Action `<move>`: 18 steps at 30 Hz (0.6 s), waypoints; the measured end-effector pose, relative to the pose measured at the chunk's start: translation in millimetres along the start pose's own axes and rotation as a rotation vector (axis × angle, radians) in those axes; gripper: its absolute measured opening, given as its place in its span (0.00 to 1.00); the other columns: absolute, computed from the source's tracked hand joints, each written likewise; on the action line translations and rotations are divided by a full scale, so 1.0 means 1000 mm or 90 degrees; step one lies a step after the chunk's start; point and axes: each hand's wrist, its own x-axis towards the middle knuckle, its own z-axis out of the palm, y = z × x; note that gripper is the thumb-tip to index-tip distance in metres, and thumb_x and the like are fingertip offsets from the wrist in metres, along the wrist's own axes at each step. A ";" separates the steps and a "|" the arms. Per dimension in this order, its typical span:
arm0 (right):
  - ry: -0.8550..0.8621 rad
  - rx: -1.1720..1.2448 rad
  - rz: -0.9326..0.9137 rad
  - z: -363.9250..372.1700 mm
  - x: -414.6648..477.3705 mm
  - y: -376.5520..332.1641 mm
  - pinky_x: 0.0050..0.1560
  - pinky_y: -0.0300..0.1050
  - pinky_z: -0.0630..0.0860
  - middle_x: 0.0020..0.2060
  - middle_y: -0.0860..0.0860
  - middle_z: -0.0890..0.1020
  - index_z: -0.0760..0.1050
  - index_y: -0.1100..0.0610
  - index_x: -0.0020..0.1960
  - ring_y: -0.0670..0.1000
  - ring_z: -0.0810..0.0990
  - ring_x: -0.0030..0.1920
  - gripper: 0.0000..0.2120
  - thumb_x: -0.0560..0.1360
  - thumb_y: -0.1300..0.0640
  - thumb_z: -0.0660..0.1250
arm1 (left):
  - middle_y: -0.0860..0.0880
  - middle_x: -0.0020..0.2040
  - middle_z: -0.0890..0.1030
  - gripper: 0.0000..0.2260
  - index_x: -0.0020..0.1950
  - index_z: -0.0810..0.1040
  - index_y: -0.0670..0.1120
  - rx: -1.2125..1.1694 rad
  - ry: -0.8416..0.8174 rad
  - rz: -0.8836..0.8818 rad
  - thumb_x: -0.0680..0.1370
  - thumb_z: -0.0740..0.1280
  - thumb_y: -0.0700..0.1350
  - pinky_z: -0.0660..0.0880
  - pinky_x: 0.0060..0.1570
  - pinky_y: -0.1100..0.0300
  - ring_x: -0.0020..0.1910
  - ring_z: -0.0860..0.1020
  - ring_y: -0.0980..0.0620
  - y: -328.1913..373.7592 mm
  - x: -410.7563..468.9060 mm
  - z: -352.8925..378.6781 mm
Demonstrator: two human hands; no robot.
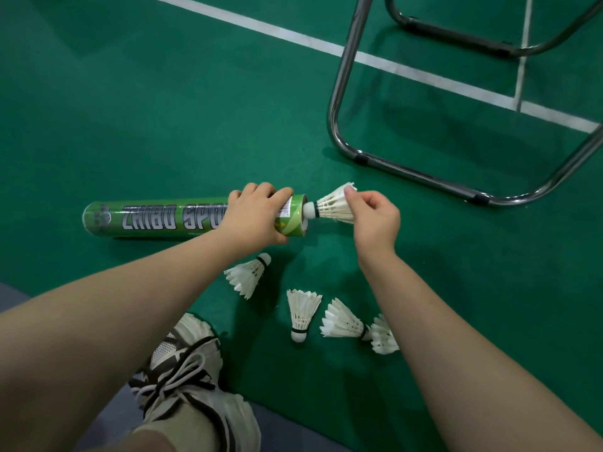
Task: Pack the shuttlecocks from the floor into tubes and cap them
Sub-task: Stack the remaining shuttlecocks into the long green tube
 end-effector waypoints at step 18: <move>-0.543 -0.025 0.218 0.009 -0.005 -0.008 0.66 0.51 0.61 0.63 0.49 0.77 0.71 0.51 0.66 0.49 0.71 0.65 0.26 0.74 0.38 0.58 | 0.48 0.62 0.70 0.38 0.72 0.61 0.53 -0.050 0.070 -0.003 0.66 0.74 0.57 0.62 0.59 0.49 0.62 0.66 0.45 0.020 -0.010 -0.011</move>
